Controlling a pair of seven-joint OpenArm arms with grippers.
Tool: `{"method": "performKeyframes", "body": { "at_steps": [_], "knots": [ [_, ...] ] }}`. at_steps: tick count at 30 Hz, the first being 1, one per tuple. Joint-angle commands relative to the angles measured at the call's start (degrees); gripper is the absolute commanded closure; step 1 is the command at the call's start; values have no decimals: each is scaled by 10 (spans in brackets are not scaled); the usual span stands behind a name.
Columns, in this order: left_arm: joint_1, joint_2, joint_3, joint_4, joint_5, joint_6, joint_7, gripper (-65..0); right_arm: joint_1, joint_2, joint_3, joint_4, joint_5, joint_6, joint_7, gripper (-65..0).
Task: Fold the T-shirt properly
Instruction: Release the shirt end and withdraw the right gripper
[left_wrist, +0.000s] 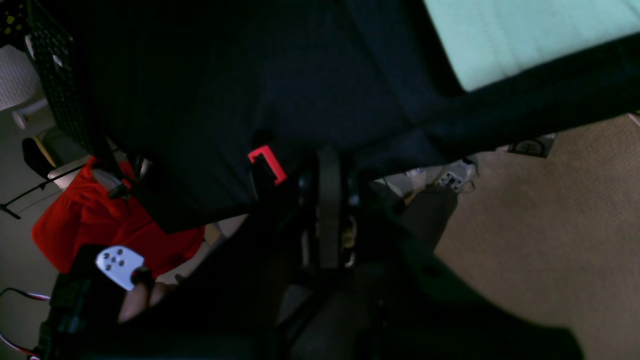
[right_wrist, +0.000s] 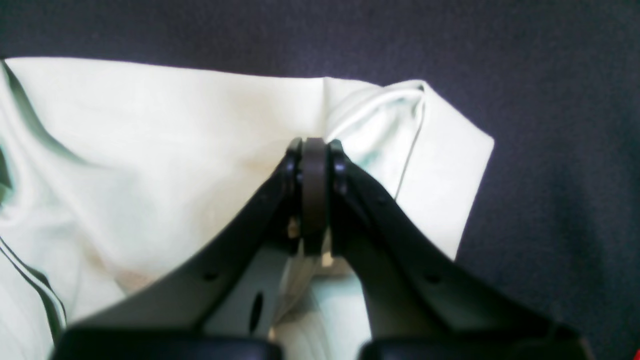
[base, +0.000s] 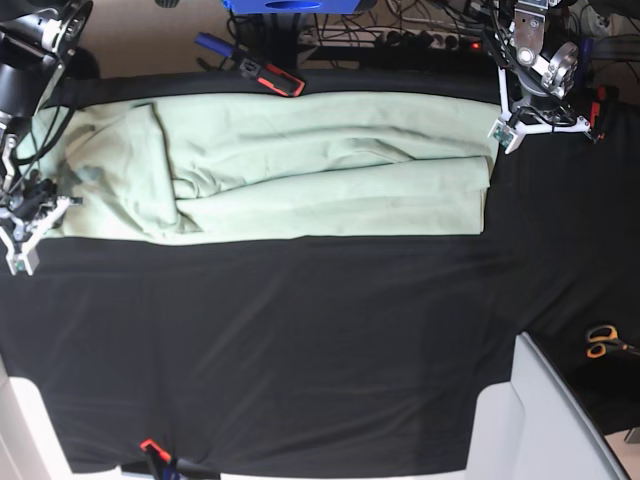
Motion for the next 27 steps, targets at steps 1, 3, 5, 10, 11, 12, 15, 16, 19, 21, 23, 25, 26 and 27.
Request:
{"method": "performKeyframes", "body": {
  "at_steps": [1, 3, 5, 10, 11, 12, 15, 16, 19, 21, 23, 25, 26, 27],
  "knots": [
    [2, -5, -4, 9, 7, 5, 2, 0, 14, 13, 1, 8, 3, 1, 10, -6],
    [2, -5, -4, 9, 7, 5, 2, 0, 17, 17, 1, 7, 3, 1, 10, -7],
    [2, -5, -4, 9, 7, 5, 2, 0, 18, 19, 1, 0, 3, 1, 10, -7],
    [2, -5, -4, 9, 7, 5, 2, 0, 31, 33, 1, -22, 2, 0, 10, -7],
    [2, -5, -4, 9, 7, 5, 2, 0, 36, 33, 1, -24, 2, 0, 11, -7],
    [2, -5, -4, 9, 7, 5, 2, 0, 37, 34, 1, -24, 2, 0, 18, -7],
    [2, -4, -4, 9, 7, 5, 2, 0, 37, 34, 1, -24, 2, 0, 36, -10],
    [2, -4, -4, 8, 7, 5, 2, 0, 37, 34, 1, -25, 2, 0, 37, -12],
    [2, -4, -4, 8, 7, 5, 2, 0, 37, 34, 1, -25, 2, 0, 36, -17],
    [2, -4, -4, 8, 7, 5, 2, 0, 37, 34, 1, -25, 2, -2, 32, -25],
    [2, -4, -4, 8, 7, 5, 2, 0, 37, 33, 3, -25, 2, -2, 32, -70],
    [2, -4, -4, 8, 7, 5, 2, 0, 37, 33, 3, -23, 2, -3, 32, -145],
    [2, -4, -4, 8, 7, 5, 2, 0, 37, 33, 3, -22, 2, -3, 32, -183],
    [2, -4, -4, 8, 8, 5, 2, 0, 37, 33, 4, -21, 2, -3, 35, -212]
  ]
}}
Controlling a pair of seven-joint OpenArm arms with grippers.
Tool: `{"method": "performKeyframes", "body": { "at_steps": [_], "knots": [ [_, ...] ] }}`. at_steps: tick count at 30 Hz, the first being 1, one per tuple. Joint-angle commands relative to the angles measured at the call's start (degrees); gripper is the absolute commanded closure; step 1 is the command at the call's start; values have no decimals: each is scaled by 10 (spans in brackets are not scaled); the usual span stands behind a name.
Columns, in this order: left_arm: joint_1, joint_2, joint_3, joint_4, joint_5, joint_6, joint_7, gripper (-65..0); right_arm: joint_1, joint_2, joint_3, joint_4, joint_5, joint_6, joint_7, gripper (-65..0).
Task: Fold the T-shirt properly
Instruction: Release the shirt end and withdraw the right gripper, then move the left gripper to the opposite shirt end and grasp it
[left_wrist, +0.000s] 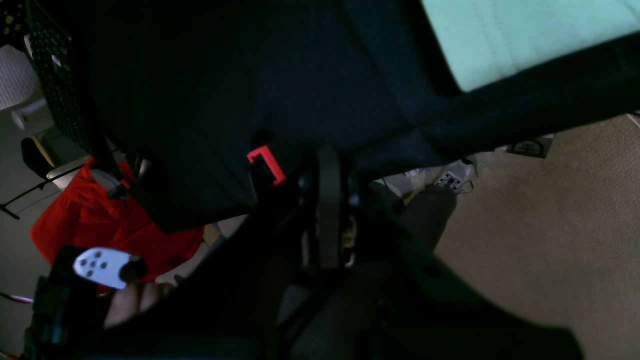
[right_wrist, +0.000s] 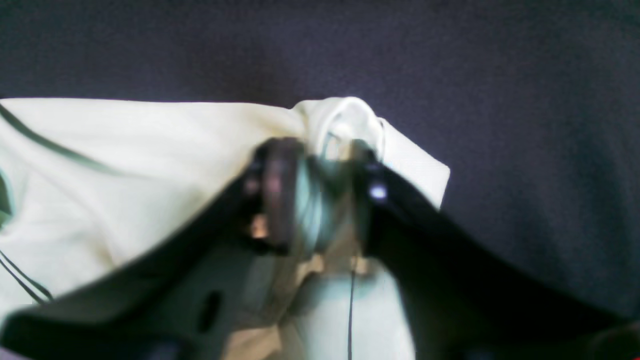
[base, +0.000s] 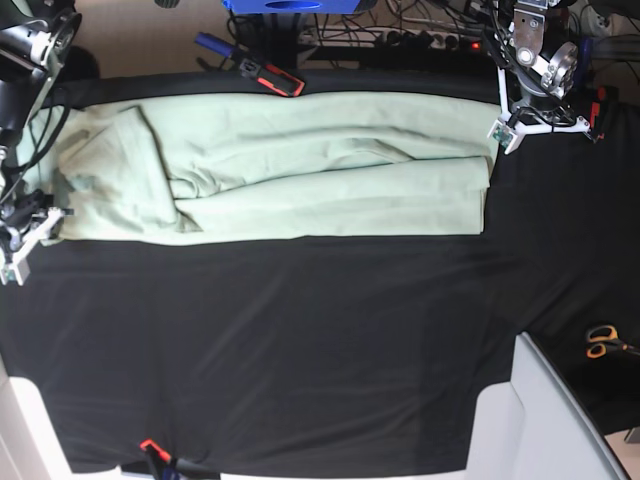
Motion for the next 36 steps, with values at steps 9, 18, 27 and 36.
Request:
{"method": "performKeyframes", "body": {
  "at_steps": [9, 18, 27, 36],
  "knots": [
    [3, 7, -5, 9, 6, 5, 2, 0, -42, -31, 110, 180, 3, 0, 94, -264],
    [-11, 42, -199, 53, -306, -97, 2, 0, -215, -107, 47, 339, 6, 1, 75, -264],
    [-63, 37, -286, 6, -455, -98, 1, -452, -268, -138, 45, 339, 6, 2, 74, -266],
    [-186, -52, -221, -237, -663, -133, 1, -512, -301, -138, 45, 342, 6, 2, 74, -266]
  ]
}}
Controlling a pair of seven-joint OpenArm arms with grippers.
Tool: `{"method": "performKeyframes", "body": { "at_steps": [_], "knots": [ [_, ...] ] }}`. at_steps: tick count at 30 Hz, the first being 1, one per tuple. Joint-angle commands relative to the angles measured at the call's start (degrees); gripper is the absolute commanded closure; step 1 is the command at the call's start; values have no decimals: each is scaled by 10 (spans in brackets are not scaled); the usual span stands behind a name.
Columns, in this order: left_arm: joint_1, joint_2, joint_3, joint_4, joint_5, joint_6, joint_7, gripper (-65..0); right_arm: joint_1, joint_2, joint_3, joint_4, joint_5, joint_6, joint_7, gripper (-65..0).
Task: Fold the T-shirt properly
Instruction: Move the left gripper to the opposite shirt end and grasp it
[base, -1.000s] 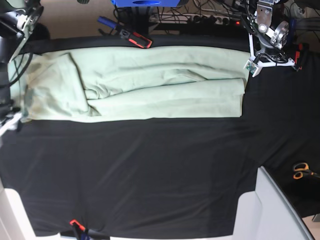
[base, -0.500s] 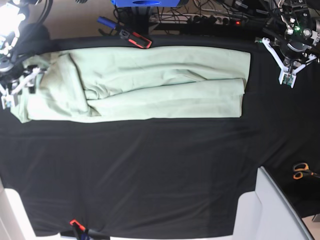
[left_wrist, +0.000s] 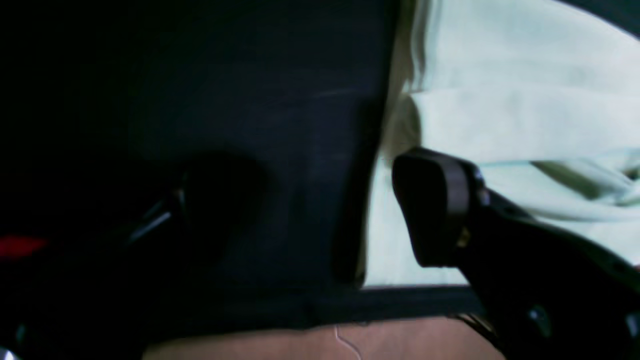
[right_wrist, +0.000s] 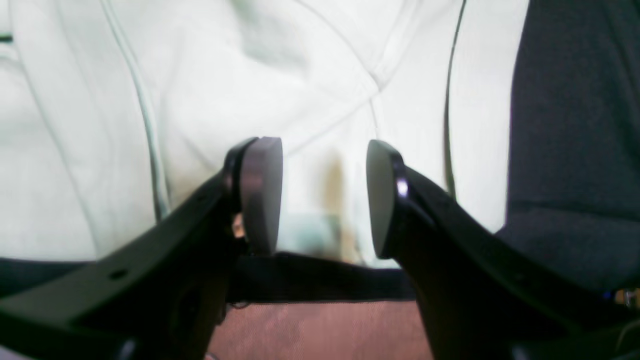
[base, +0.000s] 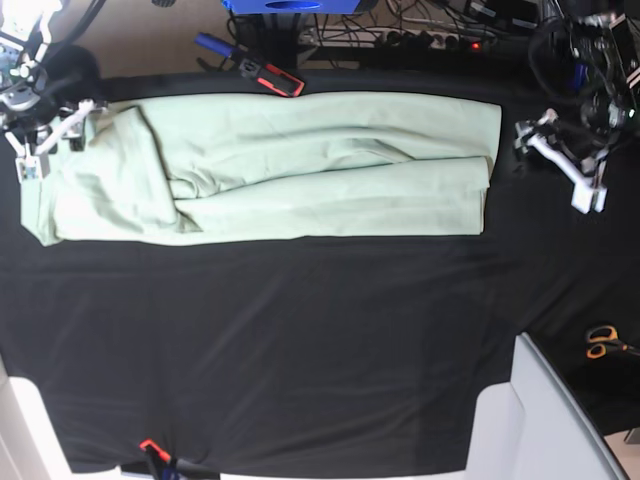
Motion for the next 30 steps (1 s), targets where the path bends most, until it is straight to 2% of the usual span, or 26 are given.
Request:
{"method": "performKeyframes", "body": {
  "at_steps": [1, 6, 8, 10, 12, 24, 30],
  "knots": [
    [-13, -8, 15, 1, -11, -3, -13, -512, -1, 6, 2, 11, 6, 1, 10, -266],
    [-24, 10, 40, 1, -16, -5, -11, -517, -5, 6, 2, 11, 6, 2, 10, -266],
    [-24, 17, 41, -1, -17, -7, -11, -519, -5, 6, 2, 10, 6, 25, 10, -264],
    [-23, 21, 41, -9, -17, -28, -11, -519, -5, 6, 3, 10, 6, 60, 10, -264],
    [-23, 21, 40, -22, -16, -41, -11, -516, -5, 3, 5, 10, 6, 60, 10, -264],
    [-24, 23, 40, -69, -12, -41, -15, -512, -5, -2, 4, 10, 6, 60, 10, -264],
    [-38, 47, 41, -69, -12, -41, -15, -512, -5, -3, 3, 10, 6, 60, 10, -264]
  ]
}}
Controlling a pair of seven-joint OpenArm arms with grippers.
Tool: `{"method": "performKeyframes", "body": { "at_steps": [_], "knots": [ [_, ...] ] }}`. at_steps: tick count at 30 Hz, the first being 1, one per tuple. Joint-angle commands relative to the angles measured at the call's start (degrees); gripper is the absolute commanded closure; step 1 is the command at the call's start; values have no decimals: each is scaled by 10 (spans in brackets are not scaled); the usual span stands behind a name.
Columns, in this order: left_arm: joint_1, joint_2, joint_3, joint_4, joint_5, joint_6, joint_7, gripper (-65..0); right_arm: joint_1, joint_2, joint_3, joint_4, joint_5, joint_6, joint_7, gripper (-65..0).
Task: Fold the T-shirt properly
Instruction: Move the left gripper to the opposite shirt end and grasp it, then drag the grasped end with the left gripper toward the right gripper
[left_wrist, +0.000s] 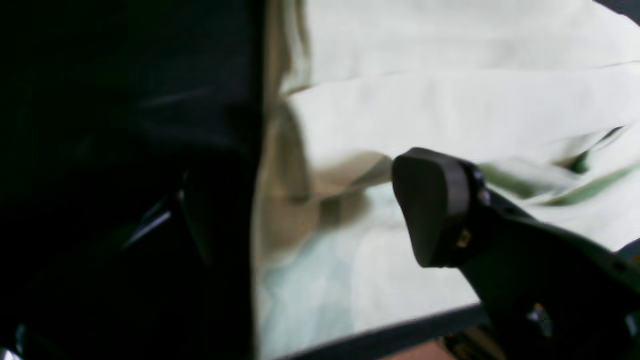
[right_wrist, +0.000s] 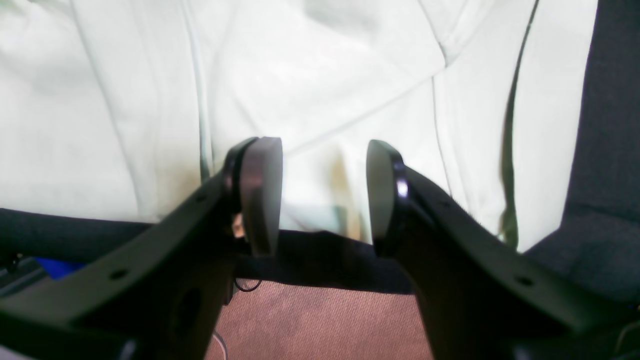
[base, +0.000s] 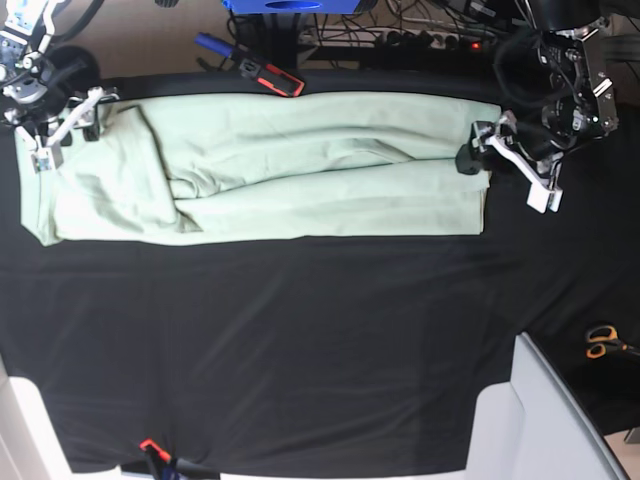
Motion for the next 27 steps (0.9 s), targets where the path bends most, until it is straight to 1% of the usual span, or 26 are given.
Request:
{"method": "performKeyframes", "body": {
  "at_steps": [1, 4, 11, 12, 13, 17, 24, 26, 27],
  "knots": [
    [-5, 0, 2, 2, -3, -2, 3, -512, 0, 5, 0, 10, 6, 1, 10, -264],
    [-7, 9, 2, 0, -3, -2, 3, -512, 0, 5, 0, 10, 6, 1, 10, -264],
    [-12, 13, 2, 0, -3, -3, 3, -509, 0, 5, 1, 8, 6, 1, 10, -264],
    [-13, 13, 2, 0, -3, -3, 3, -501, 0, 5, 0, 8, 6, 1, 10, -264],
    [-13, 13, 2, 0, -3, -3, 3, -480, 0, 5, 0, 8, 6, 1, 10, -264],
    [-14, 13, -2, -1, -3, -3, 3, -329, 0, 5, 0, 7, 6, 1, 10, -264],
    [-14, 13, -4, -5, -3, -2, 3, -94, 0, 5, 1, 7, 6, 1, 10, -264],
    [-15, 13, -4, -16, -3, -2, 2, -17, 0, 5, 1, 7, 6, 1, 10, -264],
    [-16, 13, -5, -21, -3, -2, 2, 0, 0, 5, 2, 7, 6, 1, 10, -264]
  ]
}}
